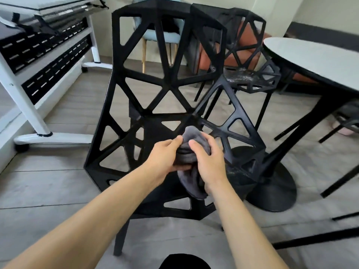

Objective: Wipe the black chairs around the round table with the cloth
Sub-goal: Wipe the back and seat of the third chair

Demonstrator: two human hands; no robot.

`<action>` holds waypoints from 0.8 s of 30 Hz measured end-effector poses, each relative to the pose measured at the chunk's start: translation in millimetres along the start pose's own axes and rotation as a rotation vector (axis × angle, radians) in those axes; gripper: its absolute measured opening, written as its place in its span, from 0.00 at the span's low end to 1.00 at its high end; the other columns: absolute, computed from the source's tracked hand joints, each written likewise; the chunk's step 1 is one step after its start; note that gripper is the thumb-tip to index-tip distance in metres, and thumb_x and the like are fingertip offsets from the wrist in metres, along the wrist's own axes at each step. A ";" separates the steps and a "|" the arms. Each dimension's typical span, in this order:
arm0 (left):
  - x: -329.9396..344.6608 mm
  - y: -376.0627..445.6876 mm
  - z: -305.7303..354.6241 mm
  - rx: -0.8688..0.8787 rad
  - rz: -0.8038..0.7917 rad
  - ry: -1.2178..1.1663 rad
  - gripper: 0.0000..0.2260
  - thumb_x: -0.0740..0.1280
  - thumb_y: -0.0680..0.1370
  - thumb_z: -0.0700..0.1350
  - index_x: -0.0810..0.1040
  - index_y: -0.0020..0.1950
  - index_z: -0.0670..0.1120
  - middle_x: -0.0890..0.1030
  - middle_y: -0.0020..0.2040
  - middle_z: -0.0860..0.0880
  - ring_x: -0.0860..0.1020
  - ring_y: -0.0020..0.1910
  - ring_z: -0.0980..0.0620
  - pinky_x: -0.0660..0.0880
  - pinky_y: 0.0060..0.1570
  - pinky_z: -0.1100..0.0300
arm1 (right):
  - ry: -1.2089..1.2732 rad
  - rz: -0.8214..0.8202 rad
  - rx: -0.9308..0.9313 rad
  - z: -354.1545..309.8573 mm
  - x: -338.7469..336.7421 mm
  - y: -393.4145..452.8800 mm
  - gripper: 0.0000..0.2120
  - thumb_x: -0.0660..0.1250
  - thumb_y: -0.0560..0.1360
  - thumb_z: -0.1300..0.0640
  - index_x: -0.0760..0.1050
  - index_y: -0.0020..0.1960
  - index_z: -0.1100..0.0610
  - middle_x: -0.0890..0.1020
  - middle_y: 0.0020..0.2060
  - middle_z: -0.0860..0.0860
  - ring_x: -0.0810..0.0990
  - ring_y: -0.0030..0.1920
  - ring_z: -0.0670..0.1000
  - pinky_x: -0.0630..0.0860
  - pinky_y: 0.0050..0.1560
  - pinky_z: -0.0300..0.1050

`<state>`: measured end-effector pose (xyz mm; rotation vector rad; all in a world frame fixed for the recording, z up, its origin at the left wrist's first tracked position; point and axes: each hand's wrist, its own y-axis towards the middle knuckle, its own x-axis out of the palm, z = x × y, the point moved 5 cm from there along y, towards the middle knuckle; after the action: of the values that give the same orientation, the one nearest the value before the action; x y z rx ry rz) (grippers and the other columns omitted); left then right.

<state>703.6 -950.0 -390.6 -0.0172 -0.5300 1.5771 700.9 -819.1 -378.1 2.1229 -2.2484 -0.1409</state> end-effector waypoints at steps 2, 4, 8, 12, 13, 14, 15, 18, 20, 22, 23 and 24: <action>-6.4 7.1 -7.9 0.031 0.036 0.228 0.14 0.64 0.83 0.52 0.84 0.50 0.43 0.85 0.48 0.43 0.86 0.43 0.48 0.83 0.40 0.50 | -0.036 0.047 0.022 8.6 -10.8 -1.2 0.17 0.70 0.77 0.59 0.76 0.62 0.43 0.82 0.54 0.38 0.81 0.58 0.42 0.79 0.53 0.35; -15.7 15.6 -8.9 0.082 0.114 0.448 0.15 0.61 0.83 0.54 0.83 0.47 0.48 0.84 0.47 0.46 0.82 0.41 0.48 0.83 0.40 0.51 | -0.212 0.155 -0.078 -2.6 -28.8 4.6 0.19 0.70 0.77 0.56 0.74 0.66 0.42 0.78 0.60 0.40 0.77 0.60 0.39 0.73 0.53 0.27; -26.3 33.8 -6.9 0.313 0.183 0.907 0.09 0.60 0.83 0.50 0.79 0.55 0.51 0.80 0.50 0.52 0.78 0.47 0.52 0.76 0.51 0.53 | -0.570 0.444 -0.372 -44.1 -90.0 31.9 0.11 0.66 0.80 0.50 0.78 0.61 0.49 0.78 0.55 0.48 0.77 0.53 0.43 0.66 0.50 0.21; -25.4 66.3 -17.5 0.501 0.099 1.414 0.15 0.57 0.84 0.45 0.72 0.70 0.49 0.75 0.66 0.47 0.74 0.63 0.43 0.72 0.63 0.47 | -1.265 -0.015 -0.202 30.1 -93.8 49.1 0.21 0.55 0.82 0.38 0.75 0.68 0.46 0.79 0.61 0.50 0.75 0.65 0.54 0.68 0.70 0.50; -26.8 76.4 -20.3 0.499 0.080 1.523 0.17 0.56 0.84 0.46 0.70 0.73 0.49 0.72 0.70 0.46 0.72 0.66 0.41 0.70 0.66 0.46 | -1.435 -0.143 -0.168 56.1 -90.1 45.4 0.26 0.50 0.81 0.34 0.69 0.73 0.44 0.75 0.69 0.49 0.70 0.72 0.54 0.60 0.75 0.56; -28.0 85.3 -23.0 0.502 0.052 1.613 0.19 0.55 0.84 0.47 0.67 0.75 0.50 0.70 0.73 0.47 0.69 0.70 0.41 0.67 0.69 0.47 | -1.504 -0.224 -0.148 72.1 -89.6 43.7 0.29 0.47 0.81 0.33 0.62 0.77 0.42 0.69 0.75 0.47 0.63 0.77 0.52 0.53 0.78 0.58; -30.3 94.4 -25.9 0.511 0.019 1.689 0.20 0.54 0.85 0.49 0.64 0.77 0.50 0.67 0.76 0.47 0.65 0.74 0.42 0.63 0.73 0.47 | -1.508 -0.277 -0.147 79.0 -90.6 46.9 0.29 0.45 0.81 0.32 0.57 0.79 0.41 0.64 0.78 0.45 0.58 0.79 0.50 0.49 0.79 0.57; -43.6 115.4 -37.8 0.481 -0.092 1.828 0.23 0.49 0.86 0.54 0.56 0.81 0.54 0.57 0.82 0.49 0.54 0.80 0.43 0.51 0.78 0.48 | -1.529 -0.328 -0.243 78.4 -95.5 68.5 0.26 0.44 0.83 0.38 0.50 0.81 0.39 0.55 0.81 0.45 0.52 0.81 0.49 0.48 0.79 0.55; -51.9 120.5 -44.5 0.411 -0.138 1.791 0.24 0.47 0.86 0.54 0.52 0.82 0.56 0.52 0.83 0.50 0.50 0.81 0.45 0.46 0.79 0.49 | -1.598 -0.296 -0.267 82.4 -87.3 91.8 0.24 0.47 0.85 0.43 0.52 0.81 0.40 0.56 0.81 0.47 0.54 0.80 0.50 0.51 0.78 0.55; -52.3 120.1 -48.2 0.407 -0.141 1.749 0.23 0.46 0.86 0.54 0.51 0.82 0.55 0.50 0.83 0.50 0.48 0.81 0.46 0.44 0.79 0.50 | -1.613 -0.250 -0.216 87.7 -67.7 110.2 0.23 0.47 0.85 0.45 0.57 0.80 0.43 0.62 0.79 0.50 0.60 0.78 0.52 0.54 0.77 0.55; -50.9 119.9 -48.0 0.415 -0.134 1.744 0.23 0.46 0.86 0.53 0.51 0.82 0.55 0.50 0.83 0.51 0.48 0.81 0.46 0.44 0.79 0.51 | -1.607 -0.233 -0.191 89.1 -57.4 113.3 0.23 0.48 0.85 0.45 0.59 0.79 0.46 0.65 0.78 0.51 0.63 0.77 0.53 0.56 0.76 0.55; -50.7 120.1 -47.4 0.412 -0.134 1.732 0.23 0.46 0.86 0.53 0.51 0.82 0.56 0.51 0.83 0.51 0.48 0.81 0.46 0.44 0.79 0.51 | -1.583 -0.236 -0.175 85.8 -48.7 110.4 0.24 0.48 0.84 0.45 0.61 0.79 0.48 0.67 0.77 0.52 0.66 0.75 0.54 0.59 0.74 0.55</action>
<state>610.9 -980.7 -489.2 -0.9097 1.1085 0.9953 585.8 -761.5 -451.3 2.3626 -2.0241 -2.6309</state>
